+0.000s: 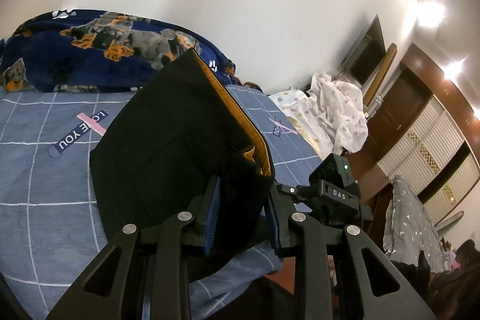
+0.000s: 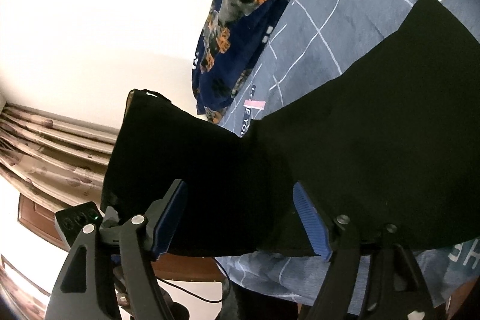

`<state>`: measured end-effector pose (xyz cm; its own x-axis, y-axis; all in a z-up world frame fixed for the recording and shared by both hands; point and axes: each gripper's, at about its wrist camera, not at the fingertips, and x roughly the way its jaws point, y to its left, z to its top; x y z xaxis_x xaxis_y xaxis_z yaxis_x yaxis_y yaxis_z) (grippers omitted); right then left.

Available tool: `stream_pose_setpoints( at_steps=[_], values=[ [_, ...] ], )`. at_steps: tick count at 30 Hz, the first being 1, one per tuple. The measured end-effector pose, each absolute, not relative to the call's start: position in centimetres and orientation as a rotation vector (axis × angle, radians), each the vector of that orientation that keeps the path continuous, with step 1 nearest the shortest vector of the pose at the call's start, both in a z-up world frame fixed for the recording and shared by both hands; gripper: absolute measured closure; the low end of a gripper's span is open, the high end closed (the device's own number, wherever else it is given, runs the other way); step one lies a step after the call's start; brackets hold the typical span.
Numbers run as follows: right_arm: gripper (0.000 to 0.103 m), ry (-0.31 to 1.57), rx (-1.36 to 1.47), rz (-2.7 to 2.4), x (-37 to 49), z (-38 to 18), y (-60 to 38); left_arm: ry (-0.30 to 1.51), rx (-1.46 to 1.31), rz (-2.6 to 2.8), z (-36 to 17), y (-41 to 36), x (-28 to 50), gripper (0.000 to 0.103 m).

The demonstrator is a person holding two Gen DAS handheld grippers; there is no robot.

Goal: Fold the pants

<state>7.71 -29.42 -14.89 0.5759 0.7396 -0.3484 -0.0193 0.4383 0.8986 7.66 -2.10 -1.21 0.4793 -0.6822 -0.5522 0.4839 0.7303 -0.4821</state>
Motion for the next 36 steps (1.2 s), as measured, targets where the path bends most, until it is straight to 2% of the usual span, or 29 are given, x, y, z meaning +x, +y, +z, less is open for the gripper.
stream_pose_setpoints(
  at_steps=[23,36],
  values=[
    [0.025,0.767,1.209,0.621,7.6,-13.7,-31.0,0.910,-0.186,-0.812,-4.1,-8.0,6.7,0.074],
    [0.025,0.814,1.159,0.621,8.2,-14.0,-30.4,0.961,-0.161,-0.845,-5.8,-10.2,6.3,0.074]
  ],
)
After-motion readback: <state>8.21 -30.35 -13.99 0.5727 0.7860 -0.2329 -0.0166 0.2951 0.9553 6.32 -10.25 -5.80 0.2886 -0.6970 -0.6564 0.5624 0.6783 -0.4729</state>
